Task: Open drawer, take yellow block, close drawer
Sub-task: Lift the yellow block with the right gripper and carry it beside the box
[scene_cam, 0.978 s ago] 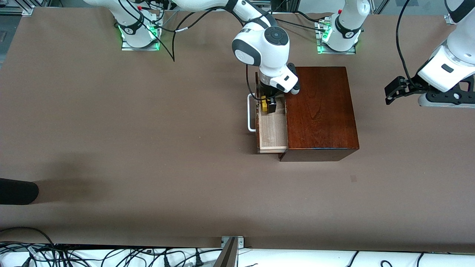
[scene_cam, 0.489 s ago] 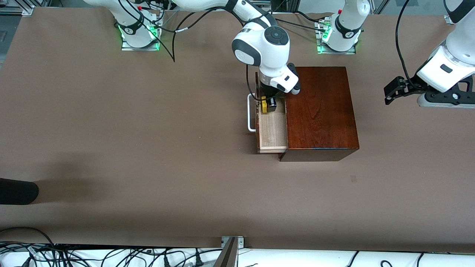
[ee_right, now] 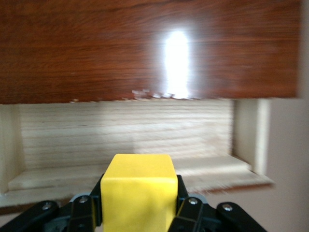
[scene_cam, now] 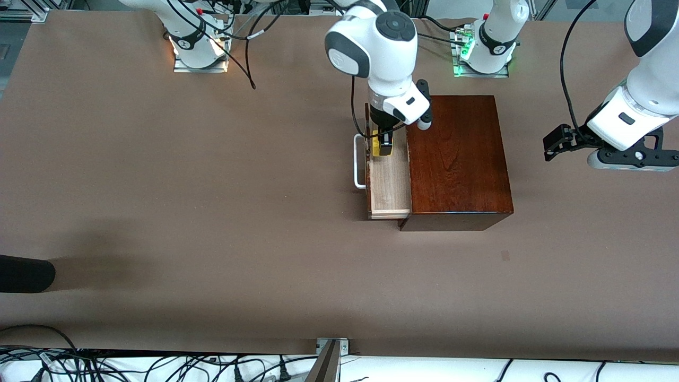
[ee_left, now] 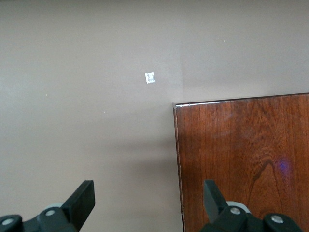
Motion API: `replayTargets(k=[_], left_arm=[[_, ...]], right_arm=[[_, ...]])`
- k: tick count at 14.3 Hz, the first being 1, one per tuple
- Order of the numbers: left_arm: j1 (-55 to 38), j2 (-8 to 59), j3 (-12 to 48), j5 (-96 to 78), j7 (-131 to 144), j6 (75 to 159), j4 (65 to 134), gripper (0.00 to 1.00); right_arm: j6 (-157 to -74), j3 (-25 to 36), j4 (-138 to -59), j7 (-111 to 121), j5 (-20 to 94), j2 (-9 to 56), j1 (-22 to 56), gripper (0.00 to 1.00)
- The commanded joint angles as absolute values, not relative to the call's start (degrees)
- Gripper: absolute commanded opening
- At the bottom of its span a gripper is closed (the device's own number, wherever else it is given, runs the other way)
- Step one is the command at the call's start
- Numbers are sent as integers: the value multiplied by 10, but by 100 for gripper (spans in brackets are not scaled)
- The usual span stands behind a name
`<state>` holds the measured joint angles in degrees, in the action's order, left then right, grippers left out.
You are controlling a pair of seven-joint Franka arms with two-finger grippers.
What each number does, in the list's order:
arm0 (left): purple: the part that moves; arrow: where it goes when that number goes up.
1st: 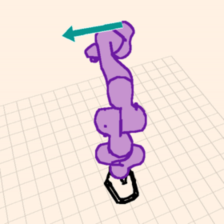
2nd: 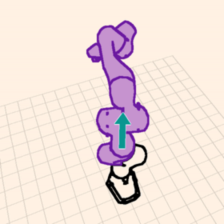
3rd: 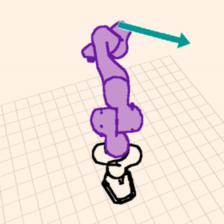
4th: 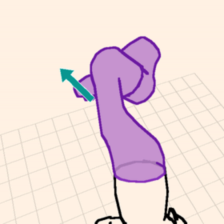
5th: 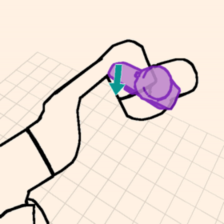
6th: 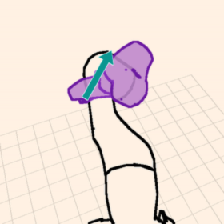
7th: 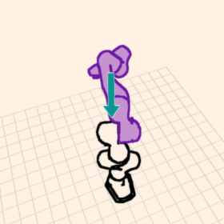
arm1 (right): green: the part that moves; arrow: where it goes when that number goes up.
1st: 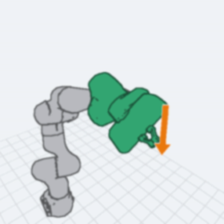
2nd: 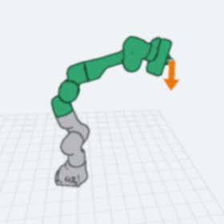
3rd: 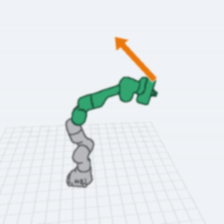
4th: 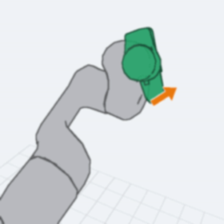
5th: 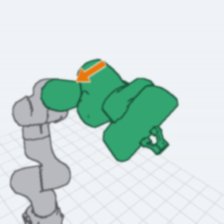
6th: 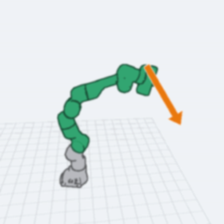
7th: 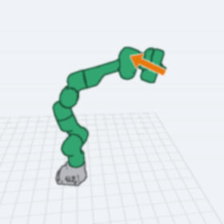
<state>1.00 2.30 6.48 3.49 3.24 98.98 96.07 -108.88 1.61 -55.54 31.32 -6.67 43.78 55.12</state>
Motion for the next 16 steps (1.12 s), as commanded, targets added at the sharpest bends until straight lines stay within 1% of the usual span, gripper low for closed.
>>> replayTargets(k=[1, 2, 6, 8, 10, 11, 12, 13, 14, 16], left_arm=[[11, 23, 65, 29, 33, 991, 955, 100], [11, 23, 65, 30, 33, 992, 955, 100], [11, 21, 66, 28, 33, 989, 955, 100], [18, 12, 65, 22, 33, 985, 955, 100], [18, 11, 63, 21, 33, 989, 941, 100], [19, 11, 59, 21, 33, 987, 939, 100], [21, 10, 57, 21, 33, 981, 938, 100], [29, 9, 56, 21, 33, 967, 934, 100], [32, 8, 58, 21, 33, 953, 934, 100], [33, 0, 56, 23, 33, 939, 934, 100]], right_arm=[[-1054, 42, -561, 286, -55, 381, 532, 0], [-1041, 43, -561, 284, -50, 364, 512, 0], [-996, 44, -562, 274, -3, 339, 410, 0], [-995, 53, -562, 272, -1, 326, 385, 0], [-993, 108, -564, 272, 9, 318, 380, 0], [-985, 119, -566, 272, 28, 314, 363, 0], [-984, 121, -583, 270, 54, 299, 336, 0], [-988, 121, -624, 269, 71, 275, 316, 0], [-991, 121, -661, 267, 78, 252, 295, 0], [-984, 121, -713, 259, 83, 224, 260, 0]])
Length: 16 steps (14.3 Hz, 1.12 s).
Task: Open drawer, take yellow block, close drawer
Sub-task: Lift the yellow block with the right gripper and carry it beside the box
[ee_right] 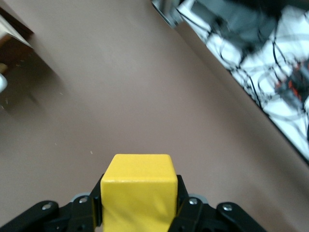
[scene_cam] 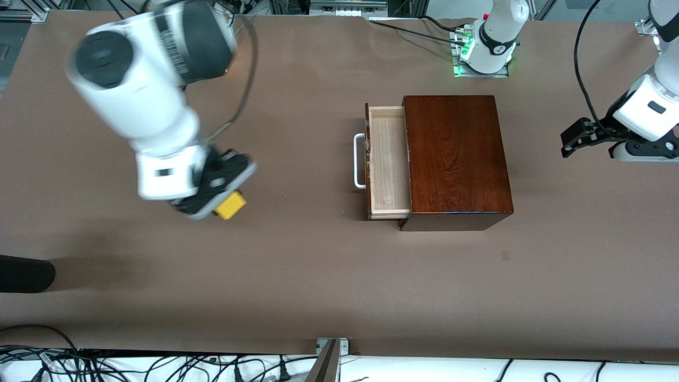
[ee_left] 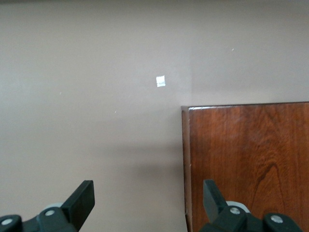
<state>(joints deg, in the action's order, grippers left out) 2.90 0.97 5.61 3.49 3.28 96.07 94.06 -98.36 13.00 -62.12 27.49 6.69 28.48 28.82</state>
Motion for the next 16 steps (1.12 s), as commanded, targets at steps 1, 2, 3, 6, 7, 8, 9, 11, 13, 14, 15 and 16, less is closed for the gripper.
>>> replayTargets(k=[1, 2, 3, 6, 7, 8, 9, 11, 13, 14, 15, 16], left_arm=[[33, 0, 56, 23, 33, 939, 933, 100], [33, -1, 57, 23, 33, 938, 930, 100], [33, 0, 59, 23, 33, 938, 922, 100], [33, 0, 62, 23, 32, 926, 921, 100], [33, -1, 62, 23, 30, 925, 921, 100], [33, -2, 64, 24, 28, 921, 921, 100], [32, -2, 65, 24, 29, 912, 920, 100], [32, -3, 65, 23, 32, 908, 919, 100], [31, -3, 66, 23, 33, 906, 918, 100], [31, -2, 66, 23, 33, 906, 918, 100], [31, -3, 66, 23, 33, 906, 918, 100], [31, -2, 66, 23, 33, 906, 918, 100]], right_arm=[[-984, 121, -744, 250, 83, 209, 249, 0], [-989, 121, -784, 241, 83, 195, 234, 0], [-996, 121, -820, 239, 84, 179, 222, 0], [-1033, 122, -908, 203, 73, 156, 209, 0], [-1067, 122, -944, 198, 70, 153, 201, 0], [-1115, 122, -987, 196, 69, 148, 195, 0], [-1158, 122, -1026, 191, 69, 144, 193, 0], [-1219, 122, -1098, 166, 69, 135, 192, 0], [-1275, 122, -1172, 135, 70, 117, 192, 0], [-1314, 121, -1217, 122, 71, 107, 192, 0], [-1354, 121, -1256, 107, 71, 101, 192, 0], [-1386, 120, -1286, 85, 71, 99, 192, 0]])
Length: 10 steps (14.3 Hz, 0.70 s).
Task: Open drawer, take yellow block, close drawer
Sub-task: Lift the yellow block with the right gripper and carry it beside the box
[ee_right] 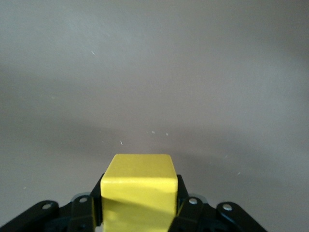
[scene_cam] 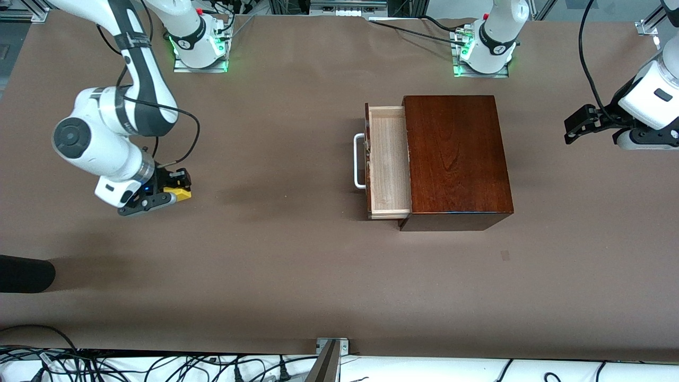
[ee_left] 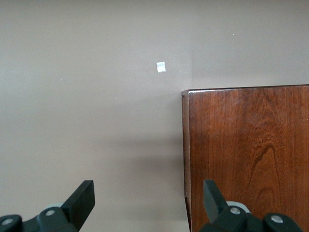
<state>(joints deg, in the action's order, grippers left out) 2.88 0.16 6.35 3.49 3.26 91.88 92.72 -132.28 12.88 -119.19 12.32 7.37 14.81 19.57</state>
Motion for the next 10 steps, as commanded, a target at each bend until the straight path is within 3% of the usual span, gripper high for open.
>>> replayTargets(k=[1, 10], left_arm=[[31, -2, 66, 23, 29, 906, 918, 100], [28, 4, 65, 27, 24, 899, 919, 100]], right_arm=[[-1402, 120, -1305, 63, 71, 101, 192, 0], [-1487, 118, -1386, 16, 71, 124, 194, 0]])
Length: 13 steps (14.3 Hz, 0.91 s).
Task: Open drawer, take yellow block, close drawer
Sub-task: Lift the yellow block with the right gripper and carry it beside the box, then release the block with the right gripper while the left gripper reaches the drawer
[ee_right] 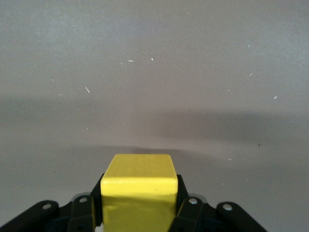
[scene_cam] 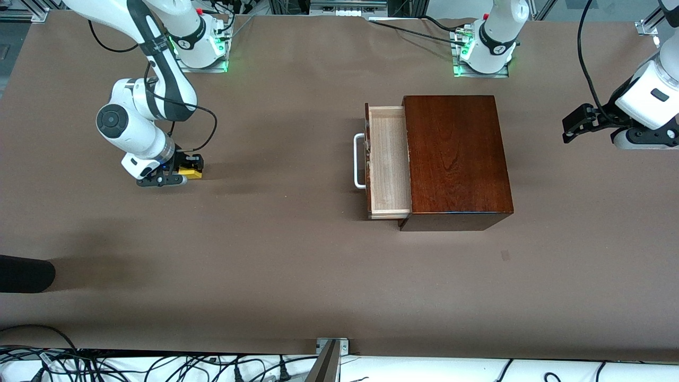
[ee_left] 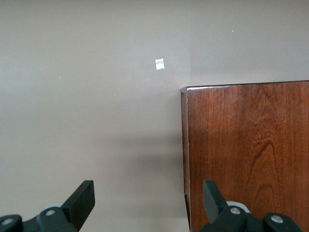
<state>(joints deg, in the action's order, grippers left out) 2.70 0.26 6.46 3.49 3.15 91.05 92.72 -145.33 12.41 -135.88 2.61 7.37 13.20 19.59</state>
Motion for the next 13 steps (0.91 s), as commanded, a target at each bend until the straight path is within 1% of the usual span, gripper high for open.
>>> replayTargets(k=[1, 4, 5, 6, 7, 8, 9, 10, 11, 12, 13], left_arm=[[29, 4, 65, 27, 23, 898, 919, 100], [26, 4, 65, 27, 25, 897, 919, 100], [20, 7, 66, 26, 25, 885, 919, 100], [7, 8, 71, 24, 23, 864, 918, 100], [-4, 8, 86, 23, 24, 857, 918, 100], [-9, 10, 101, 22, 22, 857, 918, 100], [-12, 11, 134, 21, 23, 857, 918, 100], [-13, 20, 169, 21, 26, 858, 918, 100], [-13, 31, 196, 21, 25, 860, 918, 100], [-15, 39, 220, 21, 23, 861, 917, 100], [-14, 53, 243, 18, 22, 864, 905, 100]], right_arm=[[-1500, 118, -1393, 16, 71, 127, 196, 0], [-1531, 116, -1404, 15, 71, 144, 200, 0], [-1541, 113, -1407, 15, 71, 148, 201, 0], [-1541, 113, -1407, 15, 71, 149, 202, 0], [-1540, 113, -1407, 16, 71, 149, 202, 0], [-1540, 111, -1407, 16, 71, 149, 202, 2], [-1540, 111, -1407, 16, 71, 150, 202, 18], [-1540, 110, -1407, 16, 71, 150, 202, 27], [-1540, 111, -1407, 18, 70, 150, 202, 44], [-1540, 111, -1405, 21, 70, 150, 202, 82], [-1539, 111, -1403, 23, 70, 148, 202, 100]])
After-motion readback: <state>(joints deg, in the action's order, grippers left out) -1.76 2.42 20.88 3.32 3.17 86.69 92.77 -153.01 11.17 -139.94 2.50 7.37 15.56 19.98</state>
